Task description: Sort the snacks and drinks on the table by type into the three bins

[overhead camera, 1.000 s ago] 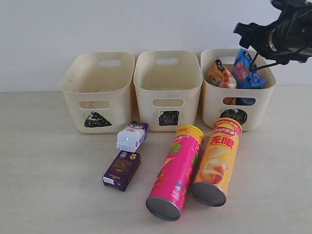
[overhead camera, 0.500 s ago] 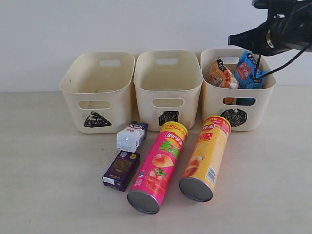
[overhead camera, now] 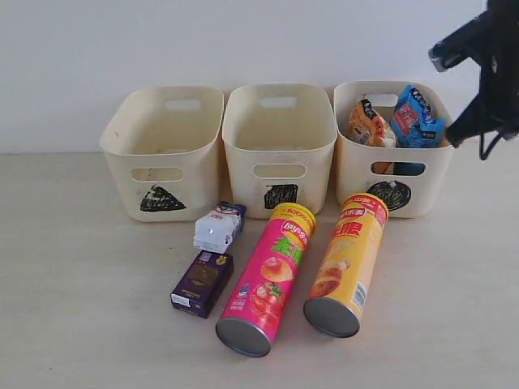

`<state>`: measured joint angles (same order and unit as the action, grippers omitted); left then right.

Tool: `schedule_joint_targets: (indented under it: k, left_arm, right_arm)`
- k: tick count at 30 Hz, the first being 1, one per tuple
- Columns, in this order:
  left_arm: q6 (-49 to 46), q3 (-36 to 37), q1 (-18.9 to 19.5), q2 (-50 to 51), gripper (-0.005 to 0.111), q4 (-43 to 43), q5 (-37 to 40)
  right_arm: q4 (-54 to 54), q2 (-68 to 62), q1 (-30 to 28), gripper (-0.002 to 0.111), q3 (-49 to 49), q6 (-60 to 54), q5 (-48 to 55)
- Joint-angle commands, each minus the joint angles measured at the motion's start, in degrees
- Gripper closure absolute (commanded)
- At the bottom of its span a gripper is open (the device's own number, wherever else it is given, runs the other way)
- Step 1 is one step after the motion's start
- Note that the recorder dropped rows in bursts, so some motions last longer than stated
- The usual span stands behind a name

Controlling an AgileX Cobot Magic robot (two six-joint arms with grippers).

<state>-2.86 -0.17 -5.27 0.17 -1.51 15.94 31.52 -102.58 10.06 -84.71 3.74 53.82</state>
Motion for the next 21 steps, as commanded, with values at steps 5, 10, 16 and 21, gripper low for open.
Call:
schedule_joint_targets:
  k: [5, 10, 16, 21]
  left_arm:
    - [-0.21, 0.17, -0.34, -0.17, 0.103, -0.61, -0.42]
    - [-0.21, 0.17, -0.34, -0.17, 0.103, -0.61, -0.42]
    - [-0.21, 0.17, -0.34, -0.17, 0.103, -0.61, -0.42]
    - [-0.21, 0.17, -0.34, -0.17, 0.103, -0.61, -0.42]
  right_arm:
    - [-22.14, 6.62, -11.86, 0.108, 0.11, -8.91, 11.11]
    - [-31.88, 12.13, -14.67, 0.108, 1.48, -14.32, 10.42]
    - [-33.92, 21.71, -14.89, 0.108, 12.04, -15.63, 1.83]
    - [-35.12, 29.45, -14.89, 0.108, 21.61, -16.69, -2.95]
